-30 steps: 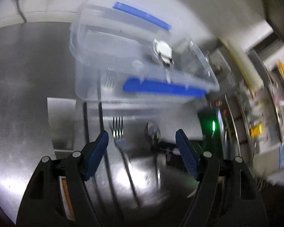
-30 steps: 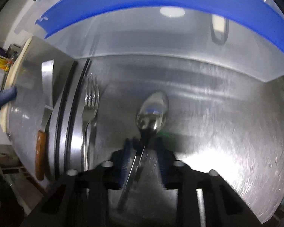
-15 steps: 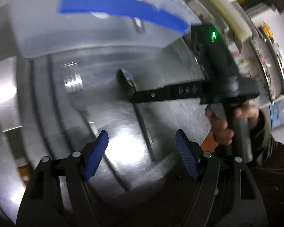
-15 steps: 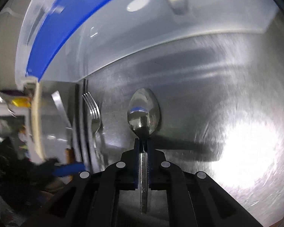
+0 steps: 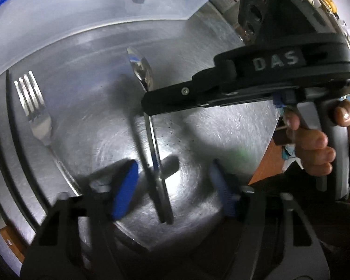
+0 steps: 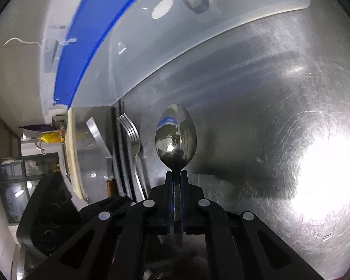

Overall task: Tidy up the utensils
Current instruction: 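Lift the spoon from the counter with the right tool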

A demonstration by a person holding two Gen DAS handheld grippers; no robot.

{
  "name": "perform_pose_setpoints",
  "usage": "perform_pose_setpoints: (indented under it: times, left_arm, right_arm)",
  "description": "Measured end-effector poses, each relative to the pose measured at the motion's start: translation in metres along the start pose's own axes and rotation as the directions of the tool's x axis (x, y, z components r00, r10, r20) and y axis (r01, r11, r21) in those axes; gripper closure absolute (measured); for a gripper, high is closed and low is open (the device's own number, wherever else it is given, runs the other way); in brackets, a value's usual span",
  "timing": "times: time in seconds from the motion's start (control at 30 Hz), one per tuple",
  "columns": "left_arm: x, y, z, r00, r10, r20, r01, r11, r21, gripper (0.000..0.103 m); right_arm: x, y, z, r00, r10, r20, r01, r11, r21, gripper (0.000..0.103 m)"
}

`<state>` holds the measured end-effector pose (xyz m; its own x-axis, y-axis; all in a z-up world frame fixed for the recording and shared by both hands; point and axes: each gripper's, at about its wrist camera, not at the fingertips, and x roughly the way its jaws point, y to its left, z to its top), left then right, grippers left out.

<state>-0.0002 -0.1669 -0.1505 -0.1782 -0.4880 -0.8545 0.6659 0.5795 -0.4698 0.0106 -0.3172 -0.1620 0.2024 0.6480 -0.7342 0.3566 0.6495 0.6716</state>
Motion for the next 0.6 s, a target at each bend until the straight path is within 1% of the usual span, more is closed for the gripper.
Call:
perform_pose_setpoints:
  times: [0.03, 0.07, 0.1, 0.17, 0.2, 0.27, 0.33, 0.37, 0.4, 0.47, 0.57, 0.6]
  left_arm:
    - [0.002, -0.001, 0.000, 1.000, 0.008, -0.006, -0.008, 1.000, 0.000, 0.069]
    - [0.003, 0.000, -0.001, 1.000, 0.016, -0.003, -0.016, 1.000, -0.001, 0.081]
    - [0.005, 0.001, -0.001, 1.000, 0.027, -0.008, -0.027, 1.000, -0.009, 0.091]
    - [0.006, 0.004, -0.002, 1.000, -0.010, -0.001, 0.010, 0.999, -0.039, 0.093]
    - [0.005, 0.002, -0.003, 1.000, 0.004, 0.003, -0.004, 0.999, -0.037, 0.098]
    - [0.002, 0.002, -0.003, 1.000, 0.016, 0.012, -0.016, 0.999, -0.033, 0.101]
    - [0.002, 0.002, -0.001, 1.000, 0.013, 0.009, -0.012, 0.999, -0.036, 0.101]
    - [0.002, 0.002, -0.001, 1.000, 0.012, 0.008, -0.012, 0.999, -0.036, 0.101]
    - [0.002, 0.003, -0.001, 1.000, 0.012, 0.006, -0.012, 0.999, -0.039, 0.101]
    - [0.000, 0.004, -0.001, 1.000, 0.014, 0.006, -0.014, 0.999, -0.037, 0.101]
    - [0.004, 0.001, -0.002, 1.000, 0.027, 0.016, -0.026, 0.999, -0.041, 0.101]
    - [0.005, 0.000, -0.003, 0.999, 0.042, 0.024, -0.041, 0.998, -0.044, 0.101]
  right_arm:
    - [0.000, 0.000, 0.000, 1.000, 0.001, 0.001, -0.001, 1.000, -0.001, 0.096]
    - [-0.001, -0.001, 0.001, 1.000, 0.008, 0.003, -0.008, 1.000, -0.008, 0.102]
    - [-0.003, -0.001, 0.000, 1.000, 0.027, 0.003, -0.027, 1.000, -0.009, 0.102]
    - [-0.004, 0.002, 0.001, 1.000, 0.013, 0.010, -0.013, 1.000, -0.025, 0.102]
    - [-0.006, 0.002, 0.001, 1.000, -0.015, 0.016, 0.015, 0.999, -0.048, 0.102]
    - [-0.006, 0.004, 0.000, 0.999, -0.037, 0.017, 0.038, 0.997, -0.074, 0.102]
    - [-0.004, 0.007, 0.000, 0.995, -0.099, 0.024, 0.101, 0.989, -0.110, 0.100]
    - [-0.004, 0.006, 0.002, 0.989, -0.144, 0.029, 0.146, 0.982, -0.117, 0.094]
    - [-0.003, 0.004, 0.002, 0.984, -0.174, 0.037, 0.177, 0.977, -0.119, 0.085]
    - [0.000, 0.005, 0.004, 0.973, -0.228, 0.044, 0.232, 0.963, -0.138, 0.078]
    - [0.010, 0.019, 0.003, 0.957, -0.285, 0.058, 0.291, 0.937, -0.194, 0.078]
    - [0.015, 0.027, 0.001, 0.945, -0.319, 0.072, 0.327, 0.916, -0.234, 0.078]
